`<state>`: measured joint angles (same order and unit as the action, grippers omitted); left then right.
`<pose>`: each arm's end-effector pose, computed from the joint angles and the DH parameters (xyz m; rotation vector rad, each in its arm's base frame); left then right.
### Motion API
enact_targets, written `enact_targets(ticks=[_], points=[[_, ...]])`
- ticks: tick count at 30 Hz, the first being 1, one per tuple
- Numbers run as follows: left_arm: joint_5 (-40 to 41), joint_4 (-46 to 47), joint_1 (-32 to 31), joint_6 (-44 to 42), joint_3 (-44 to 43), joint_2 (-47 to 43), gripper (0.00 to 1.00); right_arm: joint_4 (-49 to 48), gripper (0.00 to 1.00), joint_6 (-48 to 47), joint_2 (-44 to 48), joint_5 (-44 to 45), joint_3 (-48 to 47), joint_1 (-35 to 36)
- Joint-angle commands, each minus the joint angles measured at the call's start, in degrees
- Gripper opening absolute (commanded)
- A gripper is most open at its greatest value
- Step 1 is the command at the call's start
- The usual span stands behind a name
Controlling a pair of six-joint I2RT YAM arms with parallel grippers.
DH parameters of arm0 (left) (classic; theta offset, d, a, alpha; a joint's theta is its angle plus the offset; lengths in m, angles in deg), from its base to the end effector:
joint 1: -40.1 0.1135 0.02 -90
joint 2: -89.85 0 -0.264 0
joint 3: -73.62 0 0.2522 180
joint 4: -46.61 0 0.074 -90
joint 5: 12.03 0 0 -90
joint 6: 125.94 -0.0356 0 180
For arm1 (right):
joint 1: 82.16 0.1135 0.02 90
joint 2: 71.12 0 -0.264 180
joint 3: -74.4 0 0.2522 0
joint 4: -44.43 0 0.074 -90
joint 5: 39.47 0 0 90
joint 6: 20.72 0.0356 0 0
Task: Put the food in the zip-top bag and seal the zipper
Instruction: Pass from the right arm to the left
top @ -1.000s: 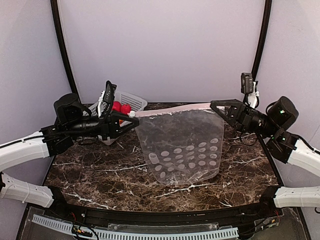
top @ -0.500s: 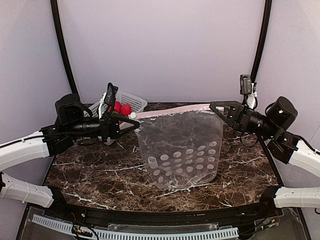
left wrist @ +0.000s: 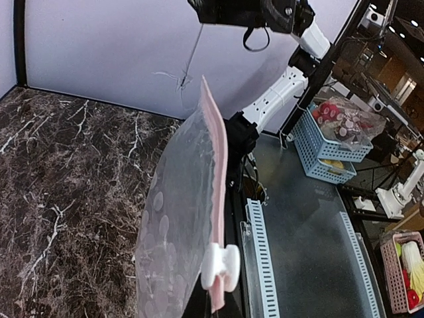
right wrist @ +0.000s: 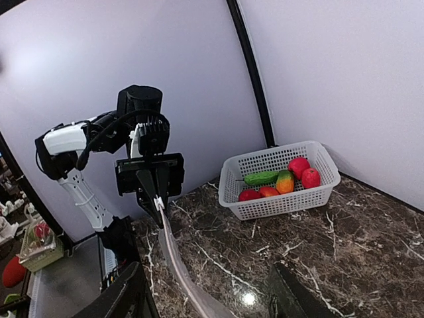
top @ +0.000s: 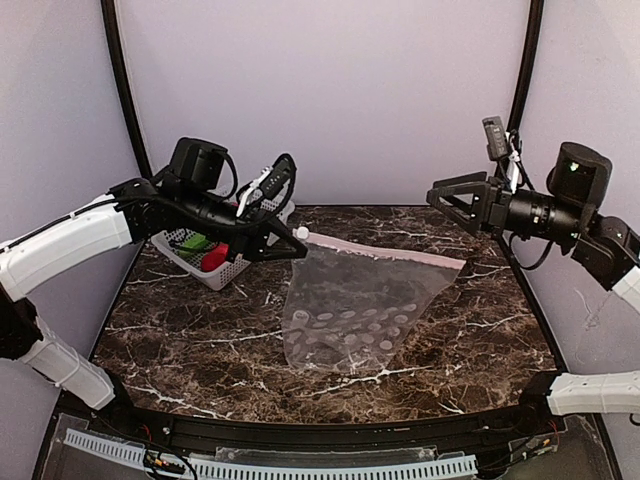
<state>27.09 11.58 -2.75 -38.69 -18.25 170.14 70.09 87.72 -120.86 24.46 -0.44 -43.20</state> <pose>0.2092 -0.2318 0.3860 1.3255 1.5721 -1.3188 0.1330 0.1277 0.4209 -0.6688 1.5625 1.1242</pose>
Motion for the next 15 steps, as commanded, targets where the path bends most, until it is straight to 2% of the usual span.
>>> enact_targets(ticks=[1,4,11,15], points=[[-4.05,-7.13,0.36,-8.19,0.51,0.64,0.01,14.34,0.61,-7.55,-4.89,-0.65,-6.93,0.22],[-0.92,-2.78,0.31,-7.81,5.12,-1.39,0.01,17.08,0.59,-8.80,-9.20,-3.45,-10.58,0.79],[-3.97,-2.19,0.31,-8.29,9.13,-1.03,0.01,17.00,0.51,-11.49,-18.75,-7.27,-14.82,7.00],[-3.40,-0.66,0.37,-7.75,10.28,-2.01,0.01,11.53,0.48,-10.48,-23.36,-11.57,-15.53,8.74]])
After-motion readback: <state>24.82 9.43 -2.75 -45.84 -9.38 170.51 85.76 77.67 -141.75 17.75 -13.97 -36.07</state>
